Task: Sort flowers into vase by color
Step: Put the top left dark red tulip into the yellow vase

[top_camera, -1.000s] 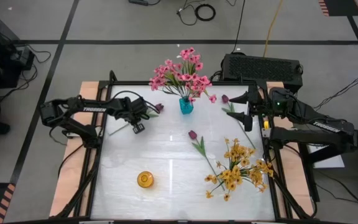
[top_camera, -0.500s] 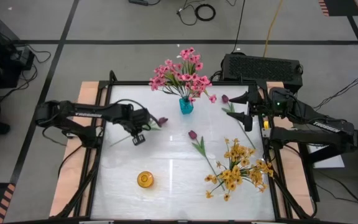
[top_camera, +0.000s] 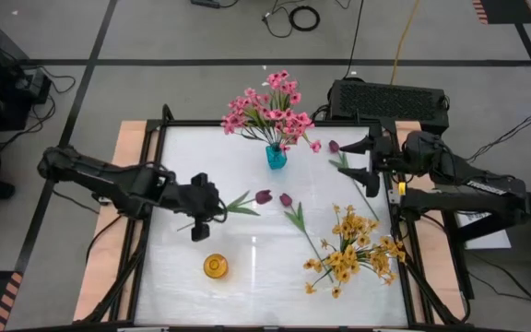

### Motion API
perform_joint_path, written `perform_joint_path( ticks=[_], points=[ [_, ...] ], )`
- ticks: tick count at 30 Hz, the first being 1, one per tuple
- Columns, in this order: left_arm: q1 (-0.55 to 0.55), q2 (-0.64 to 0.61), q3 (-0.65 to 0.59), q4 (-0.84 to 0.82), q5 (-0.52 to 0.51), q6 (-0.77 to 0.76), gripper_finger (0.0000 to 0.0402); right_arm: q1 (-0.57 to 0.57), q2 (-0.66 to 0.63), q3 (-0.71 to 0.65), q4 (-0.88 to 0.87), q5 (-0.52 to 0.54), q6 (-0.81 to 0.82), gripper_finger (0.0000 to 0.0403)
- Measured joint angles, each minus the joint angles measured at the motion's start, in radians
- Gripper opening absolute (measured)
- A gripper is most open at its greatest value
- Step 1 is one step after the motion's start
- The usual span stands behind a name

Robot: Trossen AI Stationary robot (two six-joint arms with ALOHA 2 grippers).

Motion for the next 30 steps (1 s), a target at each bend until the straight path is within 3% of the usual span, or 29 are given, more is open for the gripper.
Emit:
perform_joint_path(
  ticks=[8,16,30],
  points=[
    [-0.094,0.001,0.094,0.217,-0.144,0.222,0.0006,0.105,0.056,0.0,0.162,0.003,0.034,0.0302],
    [-0.11,0.016,0.099,0.615,-0.22,0.461,0.0006,0.213,0.194,0.046,0.251,0.012,0.049,0.0302],
    [-0.117,0.163,0.099,1.132,-0.262,0.722,0.0006,0.485,0.499,0.245,0.254,0.241,-0.167,0.0301]
  ],
)
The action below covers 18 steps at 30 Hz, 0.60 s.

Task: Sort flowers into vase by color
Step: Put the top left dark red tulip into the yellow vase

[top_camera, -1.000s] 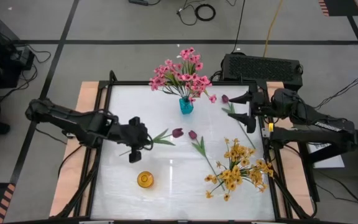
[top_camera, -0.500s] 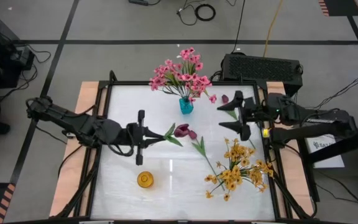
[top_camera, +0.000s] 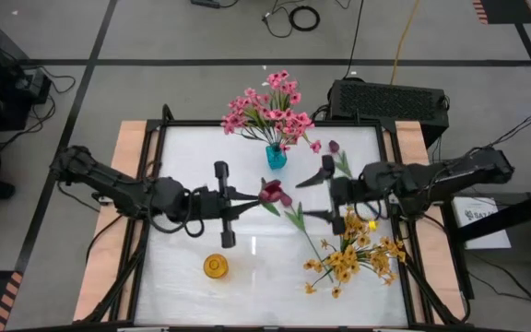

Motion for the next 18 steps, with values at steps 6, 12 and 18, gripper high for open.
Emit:
perform_joint_path(
  ticks=[6,12,18],
  points=[
    [-0.01,0.09,0.0,0.254,0.022,0.085,0.0006,0.06,0.071,0.05,-0.001,0.005,-0.009,0.0279],
    [-0.01,0.143,0.0,0.398,0.139,0.082,0.0006,0.064,0.107,0.064,0.003,0.03,-0.015,0.0254],
    [-0.009,0.185,0.0,0.466,0.143,0.09,0.0006,0.064,0.123,0.064,0.024,0.028,-0.029,0.0233]
  ],
)
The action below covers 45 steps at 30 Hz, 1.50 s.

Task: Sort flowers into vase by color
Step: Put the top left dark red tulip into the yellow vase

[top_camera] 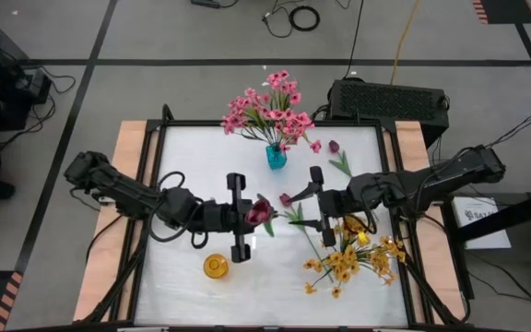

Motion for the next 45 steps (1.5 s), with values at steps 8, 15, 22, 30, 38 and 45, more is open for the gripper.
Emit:
perform_joint_path(
  ticks=[8,15,22,30,38,45],
  points=[
    [0.008,0.026,0.0,0.073,0.006,0.022,0.0006,0.0,0.006,0.0,0.023,-0.002,-0.007,0.0212],
    [0.034,0.029,0.0,0.071,0.049,0.012,0.0006,0.0,0.006,0.0,0.037,-0.002,0.005,0.0175],
    [0.045,0.029,0.0,0.064,0.049,0.012,0.0006,0.0,0.006,0.0,0.034,-0.001,0.011,0.0072],
    [0.045,0.027,0.0,0.025,0.043,-0.051,0.0032,-0.003,0.006,-0.001,0.007,0.004,0.017,0.0011],
    [0.033,0.027,0.0,-0.065,-0.084,-0.121,0.0125,-0.005,-0.006,-0.001,-0.047,0.028,0.046,0.0003],
    [0.017,0.011,-0.001,-0.088,-0.121,-0.12,0.016,-0.005,-0.007,0.049,-0.192,0.05,0.088,0.0001]
  ],
)
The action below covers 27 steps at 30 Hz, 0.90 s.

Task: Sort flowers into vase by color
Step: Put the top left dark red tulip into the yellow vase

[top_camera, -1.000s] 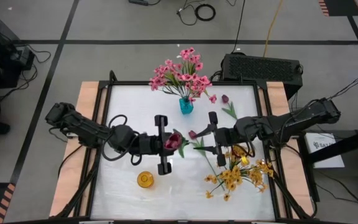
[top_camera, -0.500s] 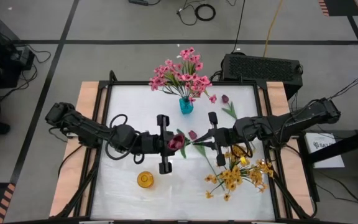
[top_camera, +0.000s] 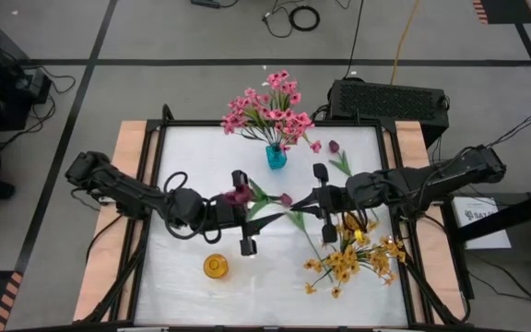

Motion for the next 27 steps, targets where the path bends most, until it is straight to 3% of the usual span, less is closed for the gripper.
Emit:
perform_joint_path(
  ticks=[13,27],
  points=[
    [-0.021,-0.033,0.0,-0.114,-0.056,-0.02,0.0155,0.0,0.0,0.009,-0.038,0.025,0.014,0.0],
    [-0.021,-0.033,0.0,-0.118,-0.075,-0.018,0.002,0.0,0.0,0.009,-0.076,0.027,0.012,0.0008]
  ],
)
